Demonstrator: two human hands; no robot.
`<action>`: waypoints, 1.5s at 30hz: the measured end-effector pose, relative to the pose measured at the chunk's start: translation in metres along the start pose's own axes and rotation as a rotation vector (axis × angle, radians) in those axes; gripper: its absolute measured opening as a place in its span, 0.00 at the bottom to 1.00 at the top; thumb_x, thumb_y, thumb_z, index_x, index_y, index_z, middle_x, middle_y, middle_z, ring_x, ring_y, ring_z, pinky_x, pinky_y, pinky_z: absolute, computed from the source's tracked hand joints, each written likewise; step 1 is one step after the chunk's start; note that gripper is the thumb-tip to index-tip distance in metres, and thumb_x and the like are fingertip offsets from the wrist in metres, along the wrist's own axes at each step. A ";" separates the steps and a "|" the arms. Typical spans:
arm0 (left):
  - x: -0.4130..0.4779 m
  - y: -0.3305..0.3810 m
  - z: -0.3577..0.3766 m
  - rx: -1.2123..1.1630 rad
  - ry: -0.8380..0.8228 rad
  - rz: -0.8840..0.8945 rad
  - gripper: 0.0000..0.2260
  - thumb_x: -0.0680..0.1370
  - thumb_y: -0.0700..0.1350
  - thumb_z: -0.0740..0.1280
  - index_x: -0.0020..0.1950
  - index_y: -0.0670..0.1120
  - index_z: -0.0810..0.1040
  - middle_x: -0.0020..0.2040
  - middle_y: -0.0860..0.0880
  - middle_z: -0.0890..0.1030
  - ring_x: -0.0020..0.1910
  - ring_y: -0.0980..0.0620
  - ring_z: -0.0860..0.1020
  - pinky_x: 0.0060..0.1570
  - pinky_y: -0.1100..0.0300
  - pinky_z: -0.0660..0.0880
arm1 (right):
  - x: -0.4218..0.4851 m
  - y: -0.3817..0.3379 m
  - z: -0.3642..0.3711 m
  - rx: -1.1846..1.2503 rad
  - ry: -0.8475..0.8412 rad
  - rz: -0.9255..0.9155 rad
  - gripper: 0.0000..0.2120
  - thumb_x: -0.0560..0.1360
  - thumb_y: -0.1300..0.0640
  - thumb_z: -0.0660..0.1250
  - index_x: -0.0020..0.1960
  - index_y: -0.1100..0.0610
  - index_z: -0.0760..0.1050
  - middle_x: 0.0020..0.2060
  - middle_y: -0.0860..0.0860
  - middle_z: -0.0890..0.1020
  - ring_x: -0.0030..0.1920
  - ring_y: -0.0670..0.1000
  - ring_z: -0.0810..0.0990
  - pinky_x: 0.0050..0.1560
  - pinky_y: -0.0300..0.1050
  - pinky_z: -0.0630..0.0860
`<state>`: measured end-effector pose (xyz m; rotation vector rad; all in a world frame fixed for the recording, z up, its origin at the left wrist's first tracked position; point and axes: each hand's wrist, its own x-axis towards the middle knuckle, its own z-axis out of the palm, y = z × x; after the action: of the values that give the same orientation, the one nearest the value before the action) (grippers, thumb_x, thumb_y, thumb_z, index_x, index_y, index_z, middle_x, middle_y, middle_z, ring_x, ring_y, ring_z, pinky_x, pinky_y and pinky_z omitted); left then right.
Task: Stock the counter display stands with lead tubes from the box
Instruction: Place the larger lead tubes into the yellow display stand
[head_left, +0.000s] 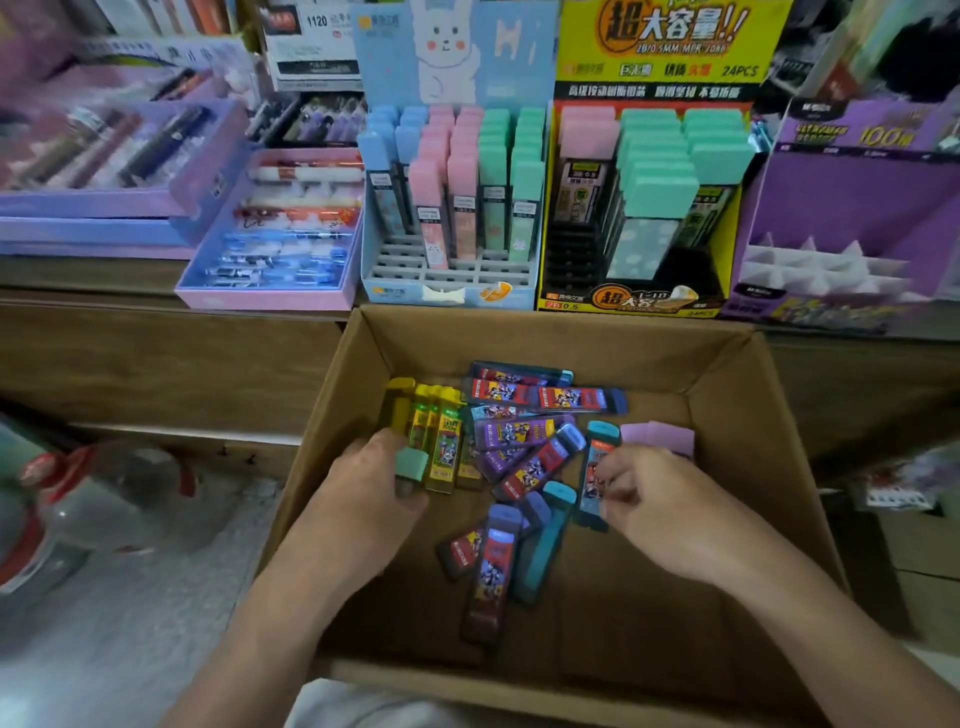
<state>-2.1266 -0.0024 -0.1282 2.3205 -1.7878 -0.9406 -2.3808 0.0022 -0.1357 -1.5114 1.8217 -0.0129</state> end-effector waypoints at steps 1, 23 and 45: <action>0.002 0.000 0.000 -0.010 -0.007 -0.001 0.25 0.79 0.45 0.72 0.75 0.52 0.69 0.67 0.49 0.75 0.59 0.51 0.78 0.56 0.56 0.78 | -0.001 0.000 0.000 0.006 -0.008 0.001 0.17 0.82 0.56 0.68 0.69 0.49 0.74 0.58 0.47 0.81 0.56 0.45 0.79 0.51 0.39 0.78; 0.005 0.014 0.005 0.438 -0.113 -0.006 0.12 0.80 0.54 0.70 0.55 0.49 0.72 0.56 0.48 0.79 0.56 0.47 0.79 0.48 0.56 0.74 | 0.000 0.007 -0.015 -0.220 0.269 0.248 0.17 0.79 0.51 0.71 0.60 0.54 0.67 0.47 0.52 0.77 0.46 0.52 0.81 0.41 0.45 0.77; 0.033 0.072 0.003 -0.545 -0.236 0.270 0.10 0.82 0.50 0.69 0.61 0.50 0.76 0.55 0.50 0.84 0.51 0.53 0.84 0.53 0.47 0.84 | 0.038 0.020 0.003 0.066 0.171 0.252 0.13 0.75 0.52 0.75 0.55 0.48 0.75 0.51 0.48 0.81 0.49 0.48 0.82 0.52 0.48 0.83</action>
<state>-2.1856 -0.0545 -0.1157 1.6521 -1.5947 -1.4707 -2.3968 -0.0224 -0.1669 -1.2589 2.1159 -0.0823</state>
